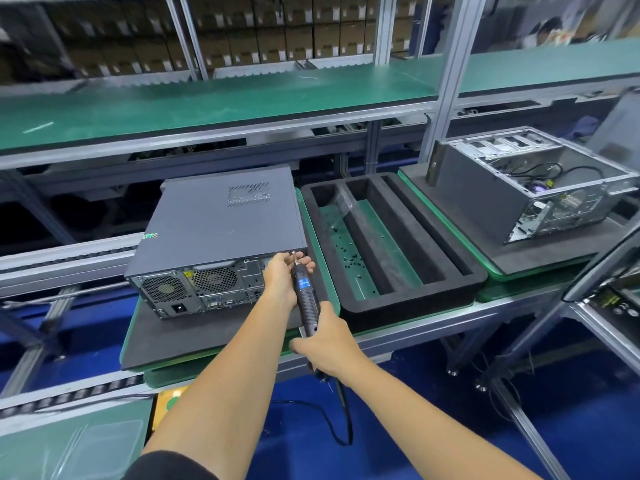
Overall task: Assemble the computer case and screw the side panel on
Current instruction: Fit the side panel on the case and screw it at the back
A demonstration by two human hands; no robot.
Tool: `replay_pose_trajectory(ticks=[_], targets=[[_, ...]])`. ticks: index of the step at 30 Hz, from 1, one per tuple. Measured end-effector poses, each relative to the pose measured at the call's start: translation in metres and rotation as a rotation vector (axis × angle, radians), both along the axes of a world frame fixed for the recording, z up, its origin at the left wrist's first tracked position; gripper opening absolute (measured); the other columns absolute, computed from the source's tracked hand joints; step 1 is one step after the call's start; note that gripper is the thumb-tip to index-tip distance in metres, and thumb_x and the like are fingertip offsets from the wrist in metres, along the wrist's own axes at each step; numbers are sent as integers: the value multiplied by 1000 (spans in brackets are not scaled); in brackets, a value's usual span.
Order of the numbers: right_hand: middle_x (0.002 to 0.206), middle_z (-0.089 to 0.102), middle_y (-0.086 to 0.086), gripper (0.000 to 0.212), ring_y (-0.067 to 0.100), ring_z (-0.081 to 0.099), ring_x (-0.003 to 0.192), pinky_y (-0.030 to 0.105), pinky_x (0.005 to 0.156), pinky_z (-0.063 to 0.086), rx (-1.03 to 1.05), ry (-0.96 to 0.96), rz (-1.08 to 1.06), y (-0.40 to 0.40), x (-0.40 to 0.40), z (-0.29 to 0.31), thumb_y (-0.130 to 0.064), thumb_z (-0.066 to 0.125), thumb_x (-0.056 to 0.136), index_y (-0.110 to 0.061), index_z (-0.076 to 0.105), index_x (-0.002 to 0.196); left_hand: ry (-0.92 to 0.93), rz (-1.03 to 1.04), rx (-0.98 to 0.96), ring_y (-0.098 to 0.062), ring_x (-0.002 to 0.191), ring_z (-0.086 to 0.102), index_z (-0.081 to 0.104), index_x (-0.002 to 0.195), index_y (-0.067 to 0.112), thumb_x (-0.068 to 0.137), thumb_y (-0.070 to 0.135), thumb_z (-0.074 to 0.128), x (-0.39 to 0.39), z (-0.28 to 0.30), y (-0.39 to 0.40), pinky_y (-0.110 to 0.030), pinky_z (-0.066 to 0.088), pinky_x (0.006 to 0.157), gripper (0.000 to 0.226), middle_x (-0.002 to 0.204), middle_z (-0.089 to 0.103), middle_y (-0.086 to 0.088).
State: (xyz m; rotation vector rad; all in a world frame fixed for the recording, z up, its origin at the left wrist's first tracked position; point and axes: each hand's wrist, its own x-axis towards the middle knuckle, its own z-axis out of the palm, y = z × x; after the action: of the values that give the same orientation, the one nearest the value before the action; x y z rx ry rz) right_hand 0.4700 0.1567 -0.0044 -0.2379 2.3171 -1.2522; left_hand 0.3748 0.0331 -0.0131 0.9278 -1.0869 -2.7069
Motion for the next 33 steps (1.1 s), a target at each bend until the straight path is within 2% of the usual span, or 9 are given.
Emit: replay_pose_trajectory(ticks=[5,9,13,16,19,22,25,30,33], targets=[[92,56,4,34,21,57,71,36,65,53,-103,-95,-68,-6,1,0,-25,65,83,-15,44,107,-25,-6,48,-21,54,51,50,78,3,93,8,34,-2,3,-6,-27,45,52,22,63,50,-9],[89,54,8,27,28,59,69,49,72,58,-207,-183,-131,-13,3,-2,-24,62,80,-16,44,99,-26,-29,14,-23,53,56,51,78,2,93,6,39,-1,5,-8,-28,50,53,21,60,57,-11],[92,56,9,34,28,60,75,57,82,57,-268,-210,-148,-14,6,-7,-25,67,76,-16,47,101,-42,-52,-20,-25,59,58,53,78,1,94,6,42,-1,7,-10,-27,53,52,20,66,61,-13],[96,56,12,33,25,61,65,43,66,60,-337,-287,-145,-11,6,-5,-24,67,80,-16,48,105,-44,-61,-29,-25,59,56,52,76,2,93,7,44,0,7,-10,-29,51,57,19,67,57,-13],[100,50,17,19,27,59,65,35,55,55,-534,-482,-136,-5,3,-2,-15,48,93,-14,46,112,-43,-71,-36,-21,52,50,49,74,4,93,7,43,-1,8,-9,-26,46,49,20,62,52,-10],[106,49,18,48,35,57,78,44,68,58,-768,-657,-60,8,-1,-6,3,28,90,-12,45,133,-56,-75,-81,-19,47,50,50,72,4,92,5,42,-2,8,-9,-24,45,46,22,57,51,-7],[111,56,19,77,41,58,93,52,82,56,-884,-738,15,22,-4,-9,15,21,77,-15,45,144,-72,-56,-104,-18,44,50,52,73,4,93,3,41,-4,7,-10,-22,46,45,23,55,51,-5],[120,67,17,78,51,63,105,64,91,51,-1064,-876,52,32,-1,-23,8,28,77,-29,50,141,-88,-32,-106,-16,41,48,50,73,4,94,0,38,-7,7,-8,-19,44,41,25,61,48,-5],[128,65,20,70,47,66,100,56,84,56,-1125,-919,15,30,0,-29,3,32,80,-30,56,137,-89,-26,-105,-16,43,47,49,73,5,93,-1,35,-7,8,-7,-20,43,42,26,63,47,-5]])
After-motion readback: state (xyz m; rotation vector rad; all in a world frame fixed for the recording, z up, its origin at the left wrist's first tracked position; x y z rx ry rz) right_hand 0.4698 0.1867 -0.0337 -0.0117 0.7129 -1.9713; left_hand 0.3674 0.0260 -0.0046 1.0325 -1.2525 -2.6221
